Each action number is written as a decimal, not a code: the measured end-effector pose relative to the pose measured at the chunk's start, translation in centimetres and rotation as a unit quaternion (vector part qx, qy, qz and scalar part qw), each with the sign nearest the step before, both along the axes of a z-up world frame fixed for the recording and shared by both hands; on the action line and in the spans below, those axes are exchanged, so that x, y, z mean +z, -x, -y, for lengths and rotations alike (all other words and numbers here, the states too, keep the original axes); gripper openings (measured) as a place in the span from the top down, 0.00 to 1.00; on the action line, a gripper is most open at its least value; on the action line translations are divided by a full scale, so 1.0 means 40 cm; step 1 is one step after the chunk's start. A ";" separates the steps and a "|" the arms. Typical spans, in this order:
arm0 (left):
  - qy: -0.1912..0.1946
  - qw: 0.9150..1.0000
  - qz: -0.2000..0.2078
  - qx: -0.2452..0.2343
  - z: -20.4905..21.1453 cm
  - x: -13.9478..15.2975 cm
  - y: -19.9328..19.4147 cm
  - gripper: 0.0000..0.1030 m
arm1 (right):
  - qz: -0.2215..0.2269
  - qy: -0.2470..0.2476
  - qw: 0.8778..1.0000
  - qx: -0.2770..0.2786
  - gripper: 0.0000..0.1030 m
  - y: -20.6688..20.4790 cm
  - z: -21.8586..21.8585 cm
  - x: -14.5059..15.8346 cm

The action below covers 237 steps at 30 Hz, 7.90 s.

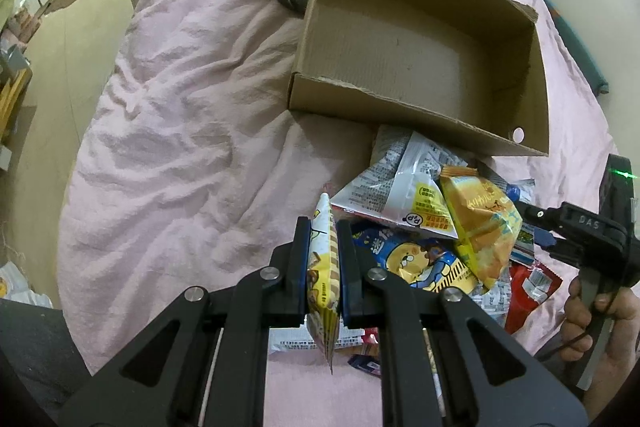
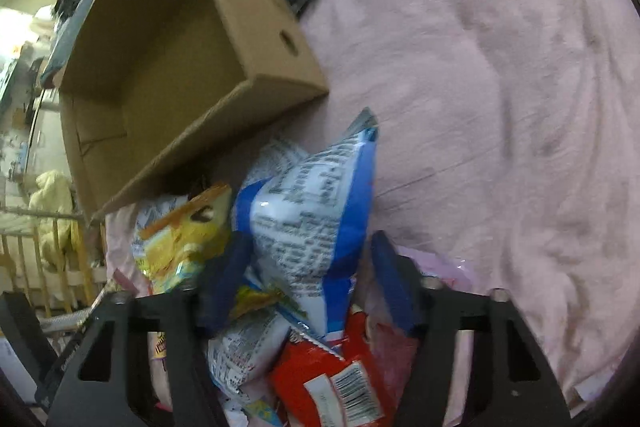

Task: Organize snacks
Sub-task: 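Grasp a yellow snack bar with the left tool while the right tool grasps a blue-white chip bag, then carry both held snacks over the cardboard box with both tools, then open both tools to drop the snack bar and chip bag into the box, then grasp a red-white snack bar with the left tool while the right tool grasps a yellow chip bag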

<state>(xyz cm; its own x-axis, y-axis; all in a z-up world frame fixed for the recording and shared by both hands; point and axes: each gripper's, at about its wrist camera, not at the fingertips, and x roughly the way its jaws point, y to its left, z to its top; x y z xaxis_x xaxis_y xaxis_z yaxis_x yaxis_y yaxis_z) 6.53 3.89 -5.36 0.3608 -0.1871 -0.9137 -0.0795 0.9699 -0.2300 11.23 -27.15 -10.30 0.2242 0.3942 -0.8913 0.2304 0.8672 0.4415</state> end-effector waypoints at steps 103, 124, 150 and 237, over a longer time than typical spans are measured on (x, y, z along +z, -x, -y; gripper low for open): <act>-0.084 0.983 0.153 -0.048 0.102 0.093 -0.370 0.18 | 0.213 0.033 0.968 0.125 0.68 -0.254 -0.195 0.149; -0.092 0.980 0.169 -0.046 0.096 0.114 -0.337 0.18 | 0.265 0.055 0.958 0.098 0.28 -0.233 -0.164 0.223; -0.100 0.978 0.175 -0.054 0.009 0.186 -0.124 0.18 | 0.270 0.053 0.959 0.070 0.28 -0.007 -0.109 0.285; -0.042 0.998 0.007 -0.037 -0.057 0.032 -0.063 0.87 | 0.034 0.019 0.999 -0.010 0.57 0.026 -0.018 0.026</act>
